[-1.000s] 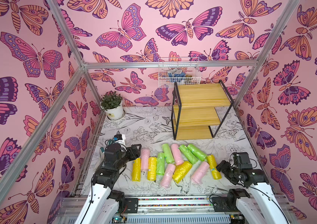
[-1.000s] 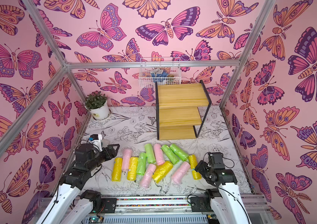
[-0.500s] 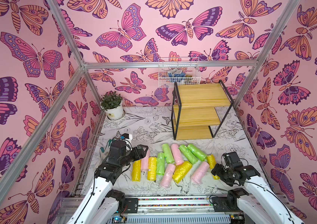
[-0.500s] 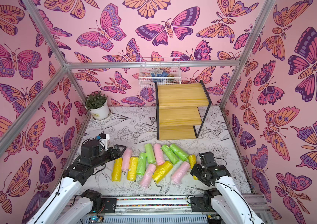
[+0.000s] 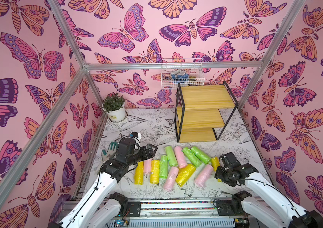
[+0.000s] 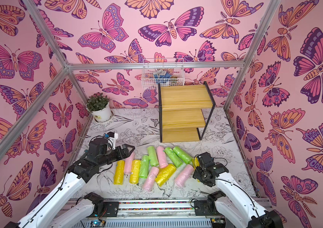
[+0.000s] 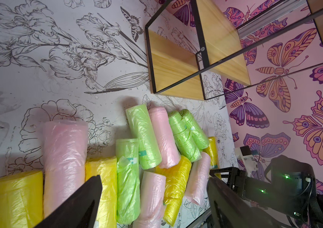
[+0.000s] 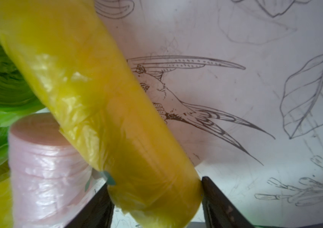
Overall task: Sort the rolls of trash bags by color and place them on the shelf
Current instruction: Pick up the roll of trash bags from the center of the board.
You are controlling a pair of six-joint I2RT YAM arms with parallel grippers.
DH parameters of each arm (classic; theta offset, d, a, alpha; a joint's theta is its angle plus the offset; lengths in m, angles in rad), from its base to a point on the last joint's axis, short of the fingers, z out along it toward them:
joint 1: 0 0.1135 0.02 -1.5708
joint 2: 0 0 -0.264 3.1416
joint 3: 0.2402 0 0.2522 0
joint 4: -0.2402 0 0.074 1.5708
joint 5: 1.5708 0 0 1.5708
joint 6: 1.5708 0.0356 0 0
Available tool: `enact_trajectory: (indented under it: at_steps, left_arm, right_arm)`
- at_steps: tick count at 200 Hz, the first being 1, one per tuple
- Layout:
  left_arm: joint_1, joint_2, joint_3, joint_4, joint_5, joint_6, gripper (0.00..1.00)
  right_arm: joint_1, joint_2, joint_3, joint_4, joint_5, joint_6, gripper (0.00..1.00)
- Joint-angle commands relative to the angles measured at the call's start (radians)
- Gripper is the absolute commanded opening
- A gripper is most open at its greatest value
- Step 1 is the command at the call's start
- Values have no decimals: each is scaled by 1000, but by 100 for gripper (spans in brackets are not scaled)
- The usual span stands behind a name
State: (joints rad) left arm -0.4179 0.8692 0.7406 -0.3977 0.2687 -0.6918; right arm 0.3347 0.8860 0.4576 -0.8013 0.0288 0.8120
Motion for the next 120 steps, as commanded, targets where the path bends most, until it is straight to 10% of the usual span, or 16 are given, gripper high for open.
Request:
enact_trajectory:
  at_steps: [1, 91, 120]
  left_arm:
    - [-34, 28, 29, -26, -34, 3, 92]
    - [-200, 113, 134, -38, -106, -9, 100]
    - [-262, 165, 174, -38, -127, -10, 100]
  right_arm:
    - [7, 5, 29, -16, 39, -4, 69]
    - [30, 42, 23, 42, 37, -26, 47]
    - [35, 45, 26, 38, 39, -27, 55]
